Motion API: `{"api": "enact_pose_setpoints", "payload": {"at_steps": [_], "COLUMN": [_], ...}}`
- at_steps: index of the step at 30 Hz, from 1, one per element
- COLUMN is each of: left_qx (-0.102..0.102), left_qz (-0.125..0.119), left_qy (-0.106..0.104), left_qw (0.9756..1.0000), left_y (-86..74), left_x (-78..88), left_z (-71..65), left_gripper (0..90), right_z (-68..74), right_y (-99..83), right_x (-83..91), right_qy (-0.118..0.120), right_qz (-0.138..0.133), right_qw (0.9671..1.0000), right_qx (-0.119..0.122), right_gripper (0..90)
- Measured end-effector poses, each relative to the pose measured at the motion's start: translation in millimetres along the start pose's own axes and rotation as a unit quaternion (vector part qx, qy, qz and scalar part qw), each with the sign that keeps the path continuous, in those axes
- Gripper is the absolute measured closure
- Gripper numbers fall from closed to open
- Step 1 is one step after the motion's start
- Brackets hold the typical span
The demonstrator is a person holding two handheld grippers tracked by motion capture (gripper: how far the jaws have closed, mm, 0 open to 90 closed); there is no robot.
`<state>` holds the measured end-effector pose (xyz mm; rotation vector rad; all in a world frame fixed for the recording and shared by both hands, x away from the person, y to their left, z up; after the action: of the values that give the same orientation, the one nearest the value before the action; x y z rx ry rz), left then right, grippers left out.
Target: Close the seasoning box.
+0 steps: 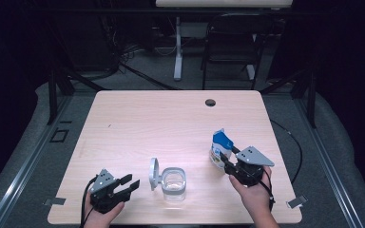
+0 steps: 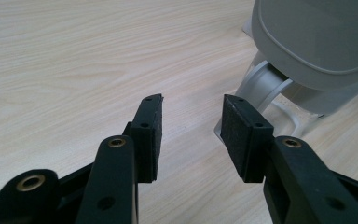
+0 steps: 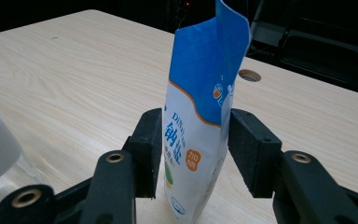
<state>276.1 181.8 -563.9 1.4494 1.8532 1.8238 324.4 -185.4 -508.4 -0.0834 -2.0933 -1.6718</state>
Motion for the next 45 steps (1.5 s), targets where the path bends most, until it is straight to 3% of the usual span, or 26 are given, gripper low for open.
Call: {"api": "enact_pose_setpoints", "payload": {"at_steps": [13,22,33,38,45], "left_qx": [0.004,0.000,0.002,0.006,0.006], "left_qz": [0.001,0.002,-0.003,-0.001,-0.001], "left_qy": [0.001,0.005,0.002,0.002,0.005], "left_qw": [1.0000,1.0000,1.0000,1.0000,1.0000], "left_y": [-0.7,-1.3,-1.2,-2.0,-1.5], "left_x": [1.0,2.1,-0.7,0.8,2.4], "left_z": [1.0,2.8,1.2,3.0,3.5], "left_gripper": [59.4,60.6,60.9,61.4,61.7], "right_z": [-1.0,-2.5,-1.3,1.9,5.3], "right_y": [4.2,7.8,9.8,10.8,11.1], "right_x": [-9.4,-14.5,-15.0,-15.5,-14.4], "right_qy": [-0.003,-0.007,-0.004,-0.003,0.010], "right_qz": [0.004,0.011,0.025,0.025,0.020], "right_qw": [1.0000,0.9999,0.9994,0.9991,0.9994], "right_qx": [0.004,0.009,0.024,0.034,0.027], "right_gripper": [59.4,67.9,89.9,90.0,90.0]}}
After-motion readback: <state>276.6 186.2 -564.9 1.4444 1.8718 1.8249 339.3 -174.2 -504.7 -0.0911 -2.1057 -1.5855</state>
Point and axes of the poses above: each handheld gripper's, and its own axes: x roughly backward along the jaws, y roughly out of its top, z roughly to its left, the point moved 5 cm from there along -x, roughly forward along the jaws, and after that the axes turned 9 degrees about -y, right-handed, at the moved point
